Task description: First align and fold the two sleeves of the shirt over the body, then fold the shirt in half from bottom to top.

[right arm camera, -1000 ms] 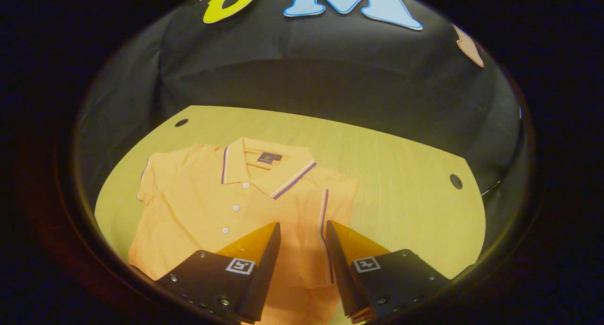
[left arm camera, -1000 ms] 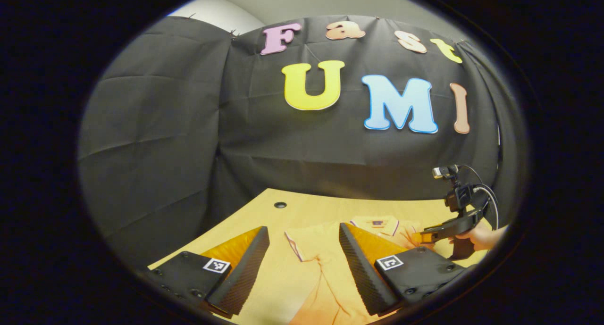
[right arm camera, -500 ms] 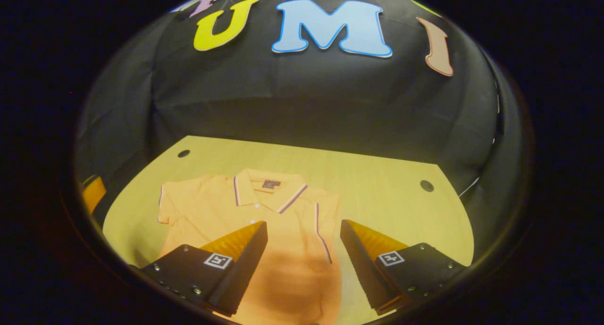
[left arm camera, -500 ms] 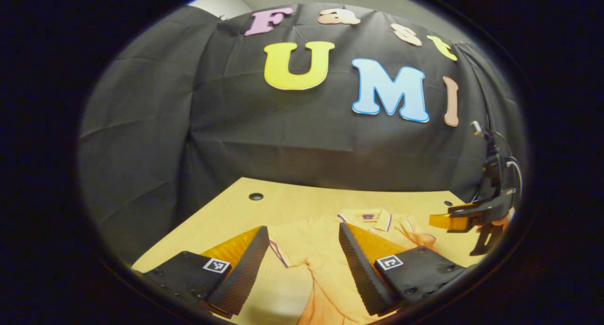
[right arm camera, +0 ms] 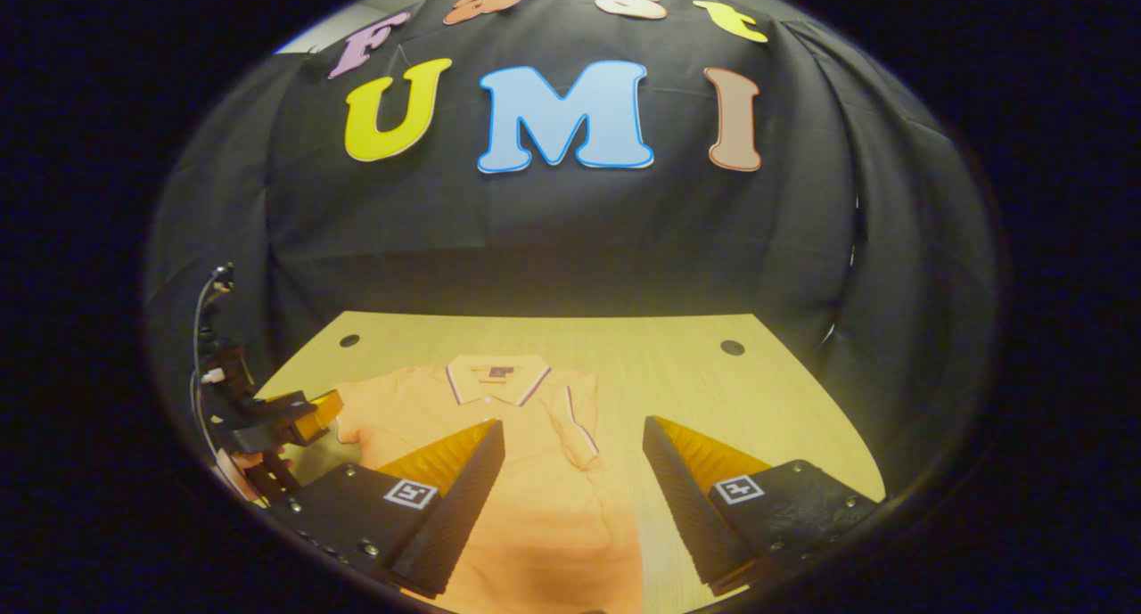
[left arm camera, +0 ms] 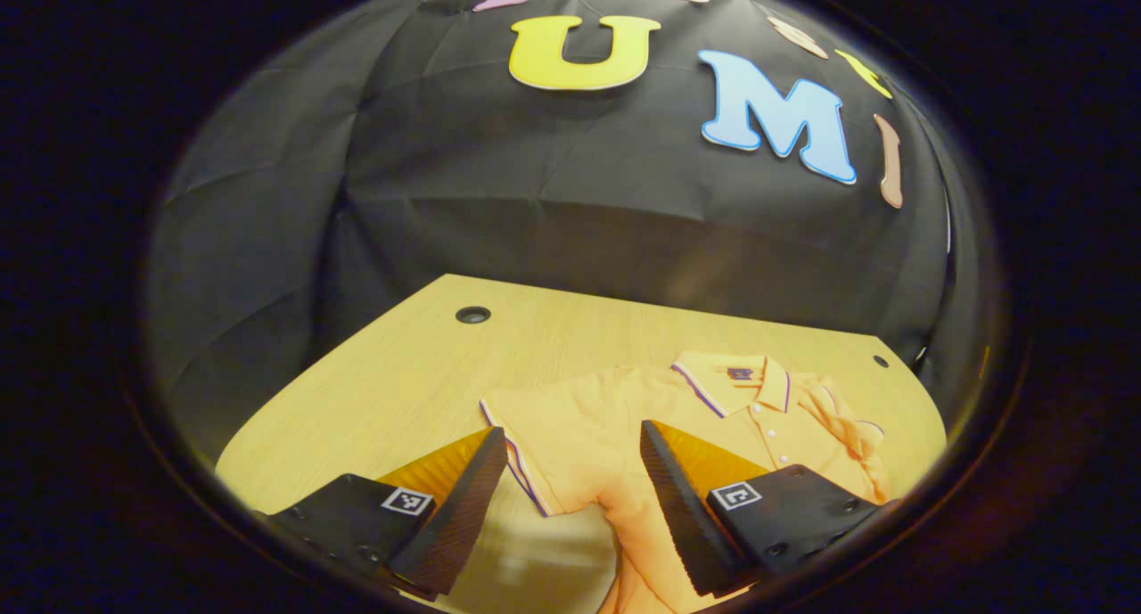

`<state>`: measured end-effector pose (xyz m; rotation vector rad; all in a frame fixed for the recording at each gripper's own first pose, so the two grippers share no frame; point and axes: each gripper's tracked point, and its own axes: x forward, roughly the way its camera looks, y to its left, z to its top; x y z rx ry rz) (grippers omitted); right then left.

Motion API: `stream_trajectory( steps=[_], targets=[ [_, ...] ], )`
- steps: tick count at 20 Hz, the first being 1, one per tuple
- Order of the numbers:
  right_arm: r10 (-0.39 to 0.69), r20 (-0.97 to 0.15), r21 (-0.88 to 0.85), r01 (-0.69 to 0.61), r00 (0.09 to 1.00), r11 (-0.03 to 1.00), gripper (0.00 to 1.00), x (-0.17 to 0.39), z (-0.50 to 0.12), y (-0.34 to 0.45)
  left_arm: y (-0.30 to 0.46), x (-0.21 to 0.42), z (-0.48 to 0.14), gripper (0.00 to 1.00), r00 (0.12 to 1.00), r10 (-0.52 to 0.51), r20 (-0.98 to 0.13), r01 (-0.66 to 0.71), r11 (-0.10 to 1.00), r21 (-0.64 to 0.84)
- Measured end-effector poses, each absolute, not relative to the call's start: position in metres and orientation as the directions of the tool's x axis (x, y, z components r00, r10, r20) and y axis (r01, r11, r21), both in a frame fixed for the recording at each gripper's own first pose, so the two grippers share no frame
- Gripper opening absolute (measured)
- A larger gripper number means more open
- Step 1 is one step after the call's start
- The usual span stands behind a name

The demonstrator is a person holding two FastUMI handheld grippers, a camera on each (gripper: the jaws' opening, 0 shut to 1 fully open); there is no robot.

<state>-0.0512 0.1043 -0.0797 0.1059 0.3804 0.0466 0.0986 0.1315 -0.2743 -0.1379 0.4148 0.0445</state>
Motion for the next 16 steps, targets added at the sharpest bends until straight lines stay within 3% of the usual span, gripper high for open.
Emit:
stream_trajectory(
  steps=[8,9,16],
  targets=[
    [0.114,-0.417,0.135,-0.063,0.902,0.989,0.97,-0.12,-0.1,0.123,0.167,0.13,-0.32,0.97,0.875,0.098,-0.475,-0.174,0.978,-0.118],
    [0.117,-0.431,0.141,-0.061,0.895,0.988,0.94,-0.124,-0.106,0.124,0.172,0.136,-0.321,0.97,0.872,0.11,-0.478,-0.19,0.974,-0.123],
    [0.092,-0.455,0.173,-0.014,0.885,0.985,0.97,-0.134,-0.115,0.107,0.192,0.151,-0.347,0.99,0.823,0.154,-0.547,-0.242,0.966,-0.092]
  ],
)
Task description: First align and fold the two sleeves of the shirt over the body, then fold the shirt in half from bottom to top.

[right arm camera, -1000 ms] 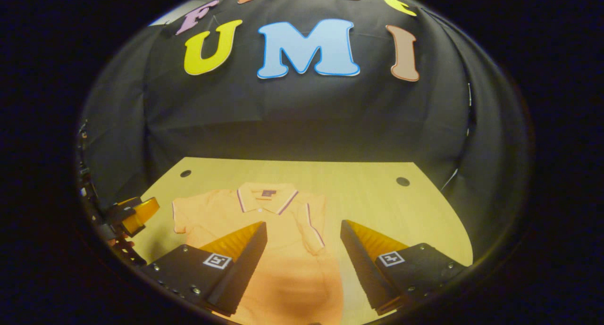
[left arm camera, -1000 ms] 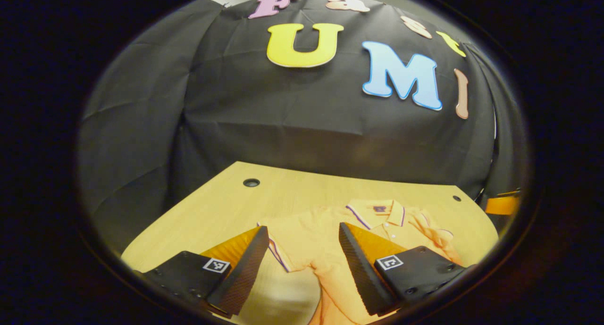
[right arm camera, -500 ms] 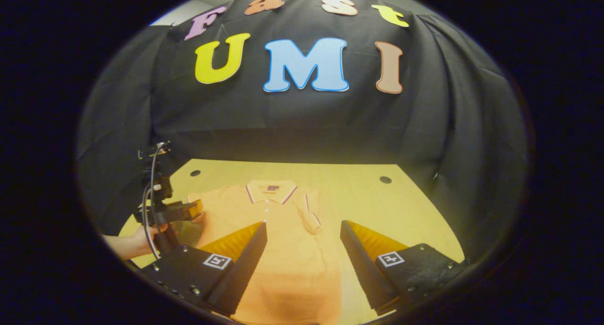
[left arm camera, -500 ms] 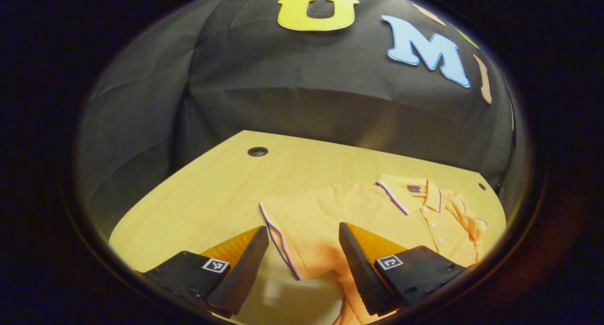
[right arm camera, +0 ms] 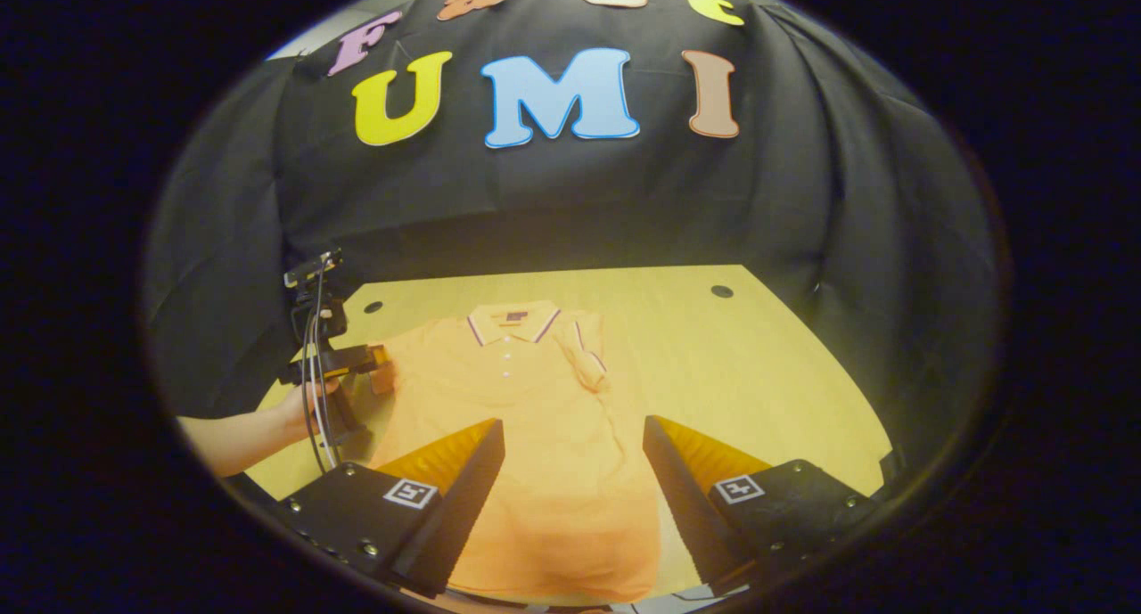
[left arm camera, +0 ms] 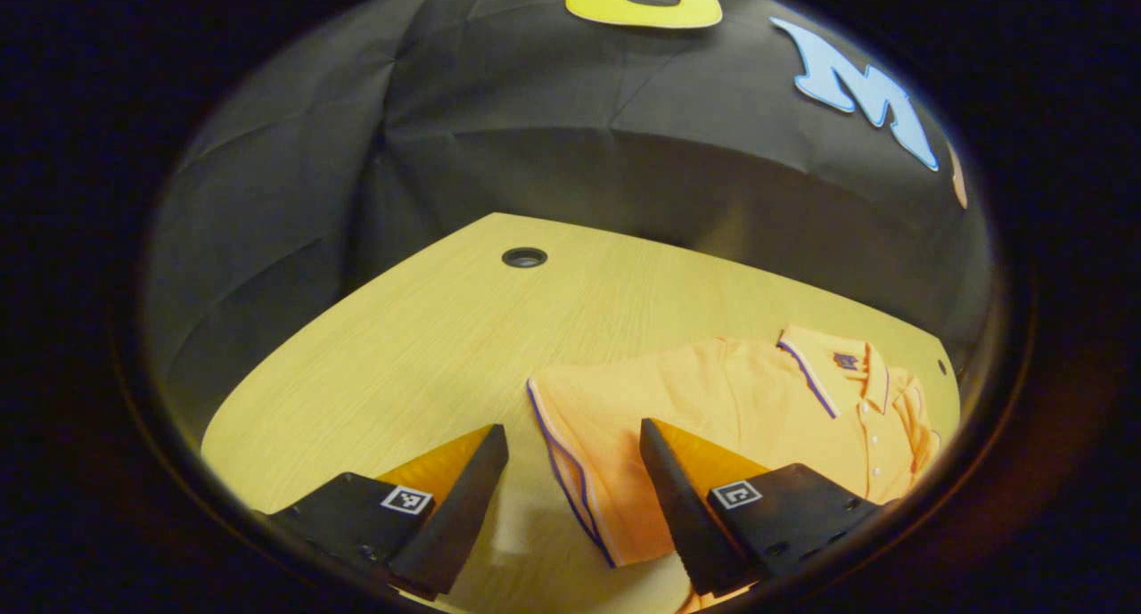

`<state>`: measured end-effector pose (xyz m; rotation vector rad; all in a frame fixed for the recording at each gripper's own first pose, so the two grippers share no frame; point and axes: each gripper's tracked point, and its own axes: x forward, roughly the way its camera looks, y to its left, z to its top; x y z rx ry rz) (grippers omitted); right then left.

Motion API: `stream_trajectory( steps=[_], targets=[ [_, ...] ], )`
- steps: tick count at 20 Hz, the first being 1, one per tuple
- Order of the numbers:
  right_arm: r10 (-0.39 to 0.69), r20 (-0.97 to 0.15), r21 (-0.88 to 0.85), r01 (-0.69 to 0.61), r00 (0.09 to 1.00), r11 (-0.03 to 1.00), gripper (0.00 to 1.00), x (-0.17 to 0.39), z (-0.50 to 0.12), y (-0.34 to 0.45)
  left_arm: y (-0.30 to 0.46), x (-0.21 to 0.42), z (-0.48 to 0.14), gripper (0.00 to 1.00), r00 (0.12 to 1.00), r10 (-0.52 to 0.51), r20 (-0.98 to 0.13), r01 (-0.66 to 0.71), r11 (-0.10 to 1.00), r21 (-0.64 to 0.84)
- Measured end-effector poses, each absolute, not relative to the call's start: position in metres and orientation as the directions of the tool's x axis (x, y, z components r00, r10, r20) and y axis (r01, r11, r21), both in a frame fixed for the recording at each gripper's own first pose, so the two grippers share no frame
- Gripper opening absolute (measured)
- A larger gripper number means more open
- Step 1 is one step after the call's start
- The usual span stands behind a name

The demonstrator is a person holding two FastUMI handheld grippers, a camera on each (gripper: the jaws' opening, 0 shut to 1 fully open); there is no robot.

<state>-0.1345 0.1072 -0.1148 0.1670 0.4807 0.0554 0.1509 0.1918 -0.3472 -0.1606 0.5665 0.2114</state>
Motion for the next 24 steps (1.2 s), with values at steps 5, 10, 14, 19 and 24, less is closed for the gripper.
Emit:
stream_trajectory(
  steps=[5,10,14,19,24],
  targets=[
    [0.123,-0.466,0.173,-0.046,0.876,0.984,0.97,-0.134,-0.123,0.118,0.177,0.158,-0.351,0.92,0.806,0.127,-0.578,-0.158,0.987,-0.004],
    [0.165,-0.47,0.184,-0.087,0.867,0.979,0.97,-0.133,-0.128,0.128,0.168,0.16,-0.353,0.52,0.808,0.095,-0.581,-0.113,0.994,0.005],
    [0.163,-0.47,0.195,-0.079,0.867,0.978,0.97,-0.134,-0.129,0.123,0.16,0.162,-0.352,0.16,0.809,0.096,-0.579,-0.091,0.995,0.039],
    [0.13,-0.468,0.196,-0.041,0.874,0.98,0.97,-0.135,-0.132,0.105,0.146,0.168,-0.331,0.1,0.843,0.091,-0.53,-0.068,0.996,0.063],
    [0.119,-0.48,0.215,-0.014,0.869,0.976,0.97,-0.134,-0.141,0.094,0.111,0.169,-0.304,0.1,0.871,0.032,-0.491,-0.003,0.998,0.059]
  ],
)
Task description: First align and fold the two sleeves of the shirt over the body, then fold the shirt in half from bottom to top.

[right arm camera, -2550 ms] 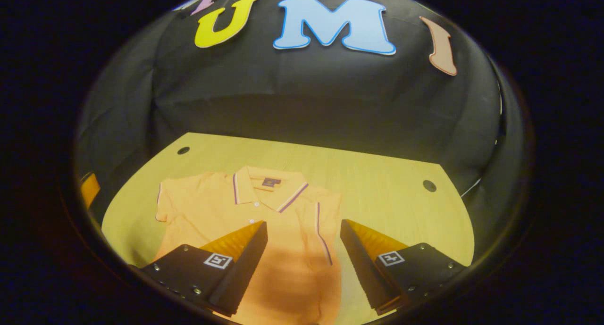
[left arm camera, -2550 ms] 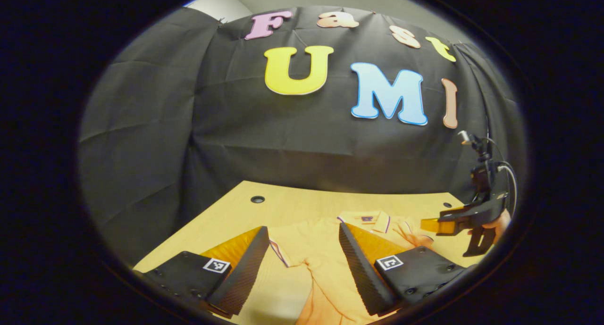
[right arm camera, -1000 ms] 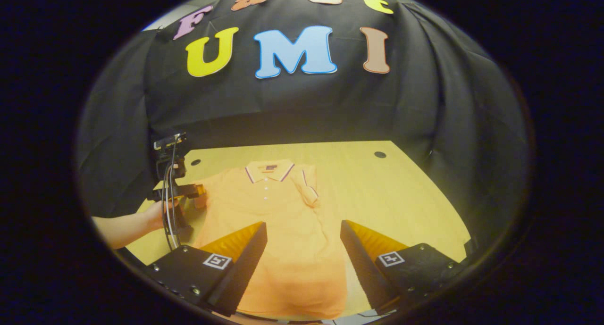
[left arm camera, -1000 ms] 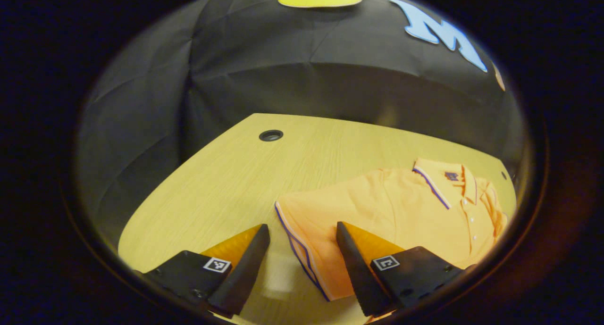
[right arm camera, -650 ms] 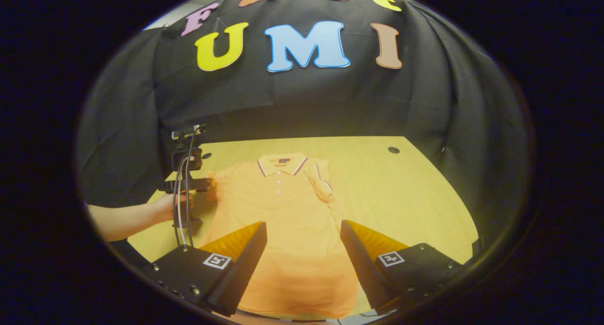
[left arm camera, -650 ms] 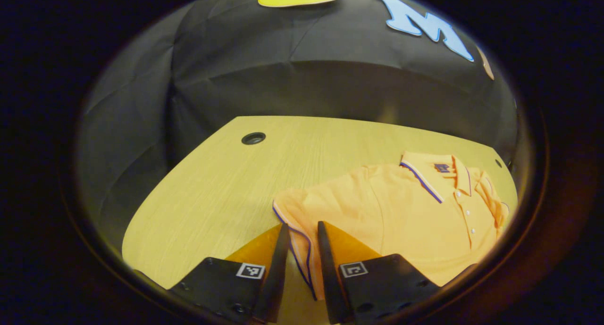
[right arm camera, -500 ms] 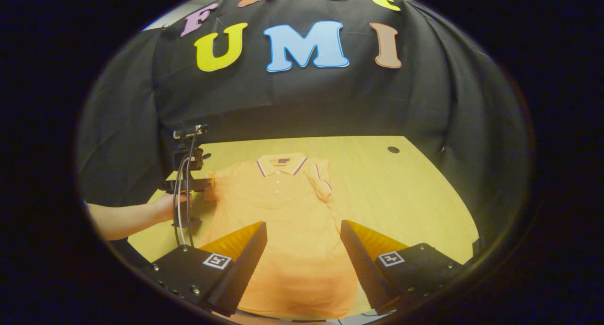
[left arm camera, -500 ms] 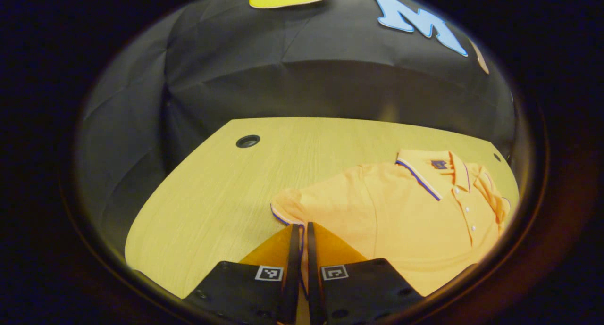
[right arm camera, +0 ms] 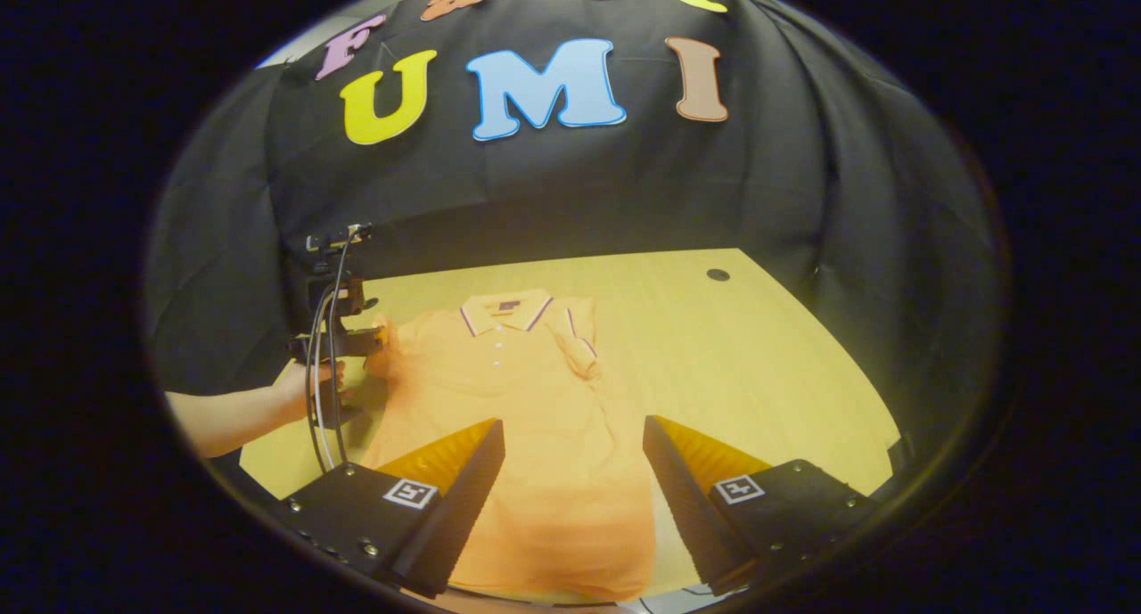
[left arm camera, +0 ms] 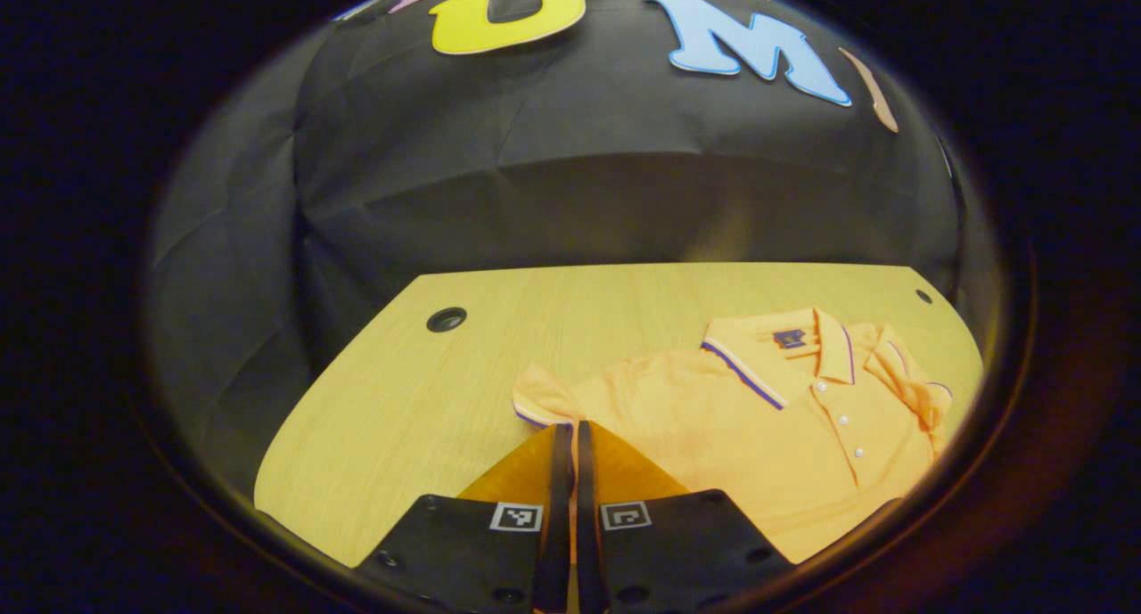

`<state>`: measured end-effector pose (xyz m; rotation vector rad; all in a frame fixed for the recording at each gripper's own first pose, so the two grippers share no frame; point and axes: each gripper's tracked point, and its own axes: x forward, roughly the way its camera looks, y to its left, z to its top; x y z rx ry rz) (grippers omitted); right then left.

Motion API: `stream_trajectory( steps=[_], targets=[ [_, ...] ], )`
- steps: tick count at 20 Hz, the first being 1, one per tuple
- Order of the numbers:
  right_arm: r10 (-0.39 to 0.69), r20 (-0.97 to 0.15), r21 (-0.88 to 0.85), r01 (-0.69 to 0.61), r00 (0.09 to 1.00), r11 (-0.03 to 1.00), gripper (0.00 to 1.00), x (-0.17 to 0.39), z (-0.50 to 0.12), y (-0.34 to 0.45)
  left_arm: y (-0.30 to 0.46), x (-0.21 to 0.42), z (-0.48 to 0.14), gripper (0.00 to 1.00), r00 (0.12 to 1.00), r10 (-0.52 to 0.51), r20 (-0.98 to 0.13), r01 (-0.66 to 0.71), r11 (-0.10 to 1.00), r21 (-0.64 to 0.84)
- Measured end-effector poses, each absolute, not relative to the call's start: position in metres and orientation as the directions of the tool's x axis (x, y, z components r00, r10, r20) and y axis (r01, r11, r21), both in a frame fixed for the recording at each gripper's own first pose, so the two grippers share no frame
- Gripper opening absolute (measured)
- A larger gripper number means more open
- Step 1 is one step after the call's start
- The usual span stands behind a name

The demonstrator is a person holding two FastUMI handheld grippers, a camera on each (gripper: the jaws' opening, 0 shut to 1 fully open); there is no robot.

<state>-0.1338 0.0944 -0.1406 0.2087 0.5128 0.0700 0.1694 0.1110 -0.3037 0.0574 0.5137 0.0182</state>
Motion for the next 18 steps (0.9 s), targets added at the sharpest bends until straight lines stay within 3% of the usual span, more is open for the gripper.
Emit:
stream_trajectory(
  steps=[8,15,17,18],
  targets=[
    [0.123,-0.483,0.215,-0.019,0.867,0.976,0.97,-0.134,-0.145,0.086,0.035,0.166,-0.313,0.1,0.855,-0.065,-0.515,0.119,0.99,0.071],
    [0.123,-0.491,0.231,-0.007,0.863,0.973,0.97,-0.136,-0.153,0.073,0.009,0.16,-0.331,0.1,0.828,-0.083,-0.554,0.149,0.986,0.074],
    [0.129,-0.494,0.232,-0.012,0.86,0.973,0.97,-0.136,-0.157,0.069,0.005,0.157,-0.333,0.14,0.822,-0.085,-0.563,0.146,0.987,0.064],
    [0.133,-0.493,0.232,-0.018,0.86,0.973,0.97,-0.135,-0.158,0.068,0.002,0.154,-0.334,0.21,0.818,-0.096,-0.567,0.15,0.987,0.05]
  ],
)
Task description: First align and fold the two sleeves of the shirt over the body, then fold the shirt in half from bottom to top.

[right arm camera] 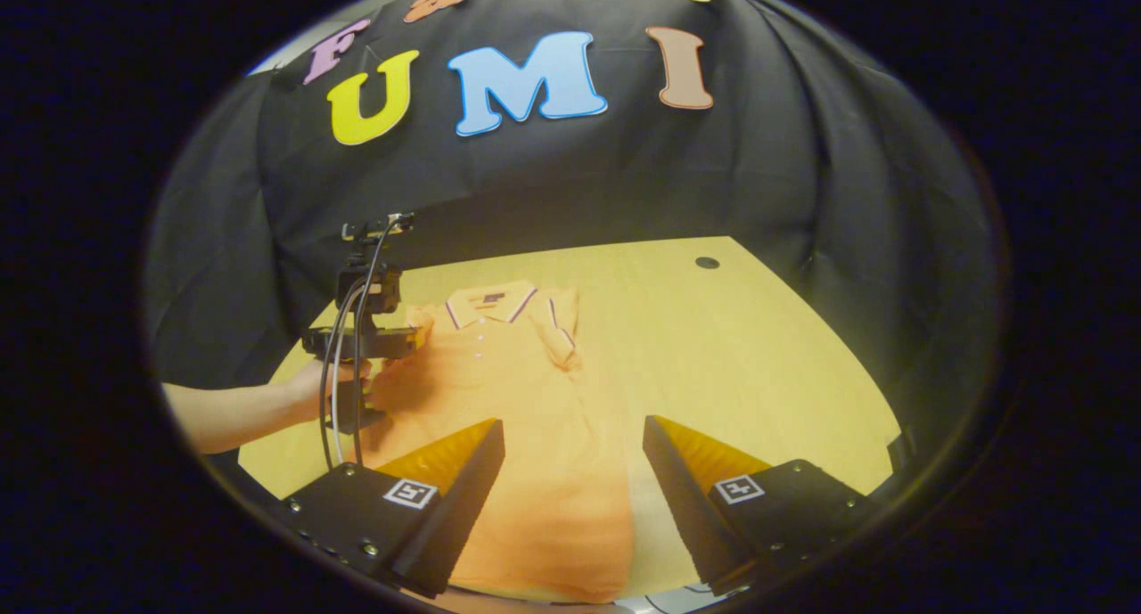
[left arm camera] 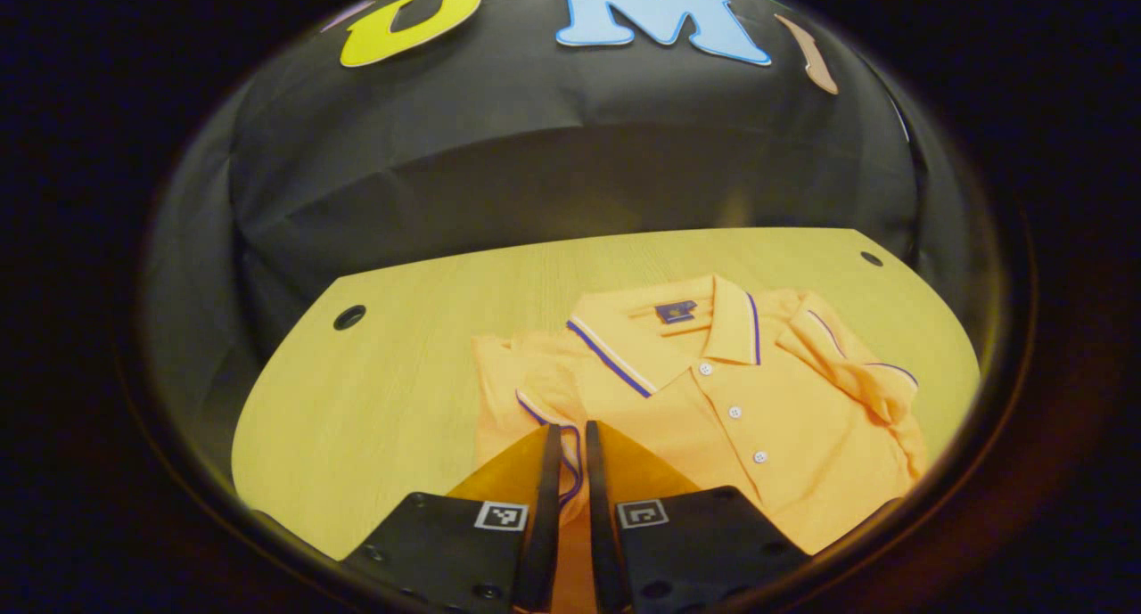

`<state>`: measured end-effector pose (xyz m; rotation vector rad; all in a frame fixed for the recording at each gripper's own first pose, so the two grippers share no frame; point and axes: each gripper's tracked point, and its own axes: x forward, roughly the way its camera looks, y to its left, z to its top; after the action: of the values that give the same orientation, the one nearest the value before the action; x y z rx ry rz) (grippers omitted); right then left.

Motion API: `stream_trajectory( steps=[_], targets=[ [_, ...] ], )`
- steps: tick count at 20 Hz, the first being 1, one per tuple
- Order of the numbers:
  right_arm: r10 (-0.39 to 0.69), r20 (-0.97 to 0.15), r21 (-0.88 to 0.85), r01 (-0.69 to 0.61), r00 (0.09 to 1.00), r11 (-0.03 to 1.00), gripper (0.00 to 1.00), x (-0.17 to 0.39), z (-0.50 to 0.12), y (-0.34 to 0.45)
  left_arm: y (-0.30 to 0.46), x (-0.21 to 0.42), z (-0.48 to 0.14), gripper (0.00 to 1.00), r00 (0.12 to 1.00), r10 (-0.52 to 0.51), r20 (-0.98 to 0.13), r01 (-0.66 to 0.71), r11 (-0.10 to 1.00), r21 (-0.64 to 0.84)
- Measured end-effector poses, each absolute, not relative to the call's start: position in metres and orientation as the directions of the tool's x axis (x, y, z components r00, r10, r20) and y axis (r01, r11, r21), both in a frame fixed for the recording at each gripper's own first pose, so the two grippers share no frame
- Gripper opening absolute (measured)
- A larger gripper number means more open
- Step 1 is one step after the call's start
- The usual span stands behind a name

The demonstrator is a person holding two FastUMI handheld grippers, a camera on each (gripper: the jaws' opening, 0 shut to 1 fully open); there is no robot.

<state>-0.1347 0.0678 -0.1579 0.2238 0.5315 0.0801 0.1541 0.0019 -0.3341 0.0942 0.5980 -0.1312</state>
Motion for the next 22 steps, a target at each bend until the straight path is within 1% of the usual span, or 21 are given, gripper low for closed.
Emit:
stream_trajectory(
  steps=[1,2,3,4,6,7,8,9,10,13,14,15,17,18,20,21,22],
  targets=[
    [0.139,-0.493,0.231,-0.025,0.859,0.973,0.97,-0.134,-0.159,0.066,0.001,0.151,-0.333,0.29,0.819,-0.092,-0.566,0.145,0.988,0.049],
    [0.146,-0.492,0.23,-0.034,0.858,0.973,0.97,-0.134,-0.16,0.065,-0.001,0.149,-0.333,0.41,0.818,-0.099,-0.566,0.147,0.988,0.04],
    [0.156,-0.491,0.229,-0.045,0.857,0.972,0.97,-0.134,-0.161,0.064,-0.003,0.146,-0.33,0.5,0.819,-0.102,-0.564,0.145,0.989,0.032],
    [0.167,-0.491,0.229,-0.059,0.855,0.972,0.97,-0.133,-0.163,0.064,-0.005,0.143,-0.328,0.71,0.819,-0.109,-0.563,0.147,0.989,0.022],
    [0.192,-0.487,0.227,-0.089,0.852,0.97,0.97,-0.13,-0.166,0.063,-0.007,0.133,-0.322,0.81,0.819,-0.113,-0.562,0.144,0.989,0.012],
    [0.207,-0.485,0.226,-0.107,0.85,0.968,0.97,-0.129,-0.168,0.063,-0.008,0.128,-0.319,0.83,0.821,-0.111,-0.56,0.143,0.99,0.013],
    [0.224,-0.483,0.227,-0.126,0.846,0.966,0.97,-0.127,-0.17,0.063,-0.008,0.122,-0.315,0.92,0.824,-0.105,-0.556,0.139,0.99,0.019],
    [0.242,-0.482,0.228,-0.146,0.842,0.963,0.97,-0.126,-0.172,0.064,-0.007,0.117,-0.311,0.95,0.828,-0.1,-0.552,0.136,0.99,0.025],
    [0.259,-0.48,0.229,-0.165,0.838,0.959,0.97,-0.125,-0.175,0.064,-0.007,0.109,-0.308,0.99,0.829,-0.093,-0.551,0.13,0.991,0.028],
    [0.293,-0.484,0.203,-0.22,0.825,0.954,0.97,-0.12,-0.185,0.061,-0.009,0.082,-0.305,0.99,0.822,-0.088,-0.563,0.114,0.993,0.012],
    [0.3,-0.489,0.189,-0.236,0.819,0.953,0.97,-0.12,-0.189,0.059,-0.011,0.071,-0.308,0.93,0.815,-0.087,-0.573,0.109,0.994,0.004],
    [0.309,-0.494,0.179,-0.253,0.813,0.951,0.97,-0.121,-0.192,0.058,-0.01,0.061,-0.309,0.96,0.811,-0.086,-0.578,0.103,0.995,-0.004],
    [0.325,-0.497,0.169,-0.278,0.805,0.946,0.97,-0.123,-0.195,0.057,-0.012,0.043,-0.31,0.96,0.806,-0.091,-0.585,0.095,0.995,-0.023],
    [0.325,-0.497,0.163,-0.281,0.804,0.946,0.97,-0.125,-0.196,0.056,-0.013,0.033,-0.31,0.99,0.804,-0.1,-0.587,0.096,0.995,-0.037],
    [0.316,-0.501,0.16,-0.273,0.805,0.949,0.97,-0.129,-0.199,0.055,-0.012,0.015,-0.312,0.99,0.802,-0.111,-0.588,0.101,0.994,-0.051],
    [0.312,-0.502,0.163,-0.266,0.807,0.95,0.97,-0.132,-0.2,0.055,-0.009,0.006,-0.312,0.96,0.801,-0.112,-0.589,0.104,0.993,-0.048],
    [0.307,-0.506,0.165,-0.259,0.806,0.952,0.97,-0.135,-0.203,0.058,-0.007,-0.004,-0.312,0.99,0.801,-0.115,-0.588,0.108,0.993,-0.048]
  ],
)
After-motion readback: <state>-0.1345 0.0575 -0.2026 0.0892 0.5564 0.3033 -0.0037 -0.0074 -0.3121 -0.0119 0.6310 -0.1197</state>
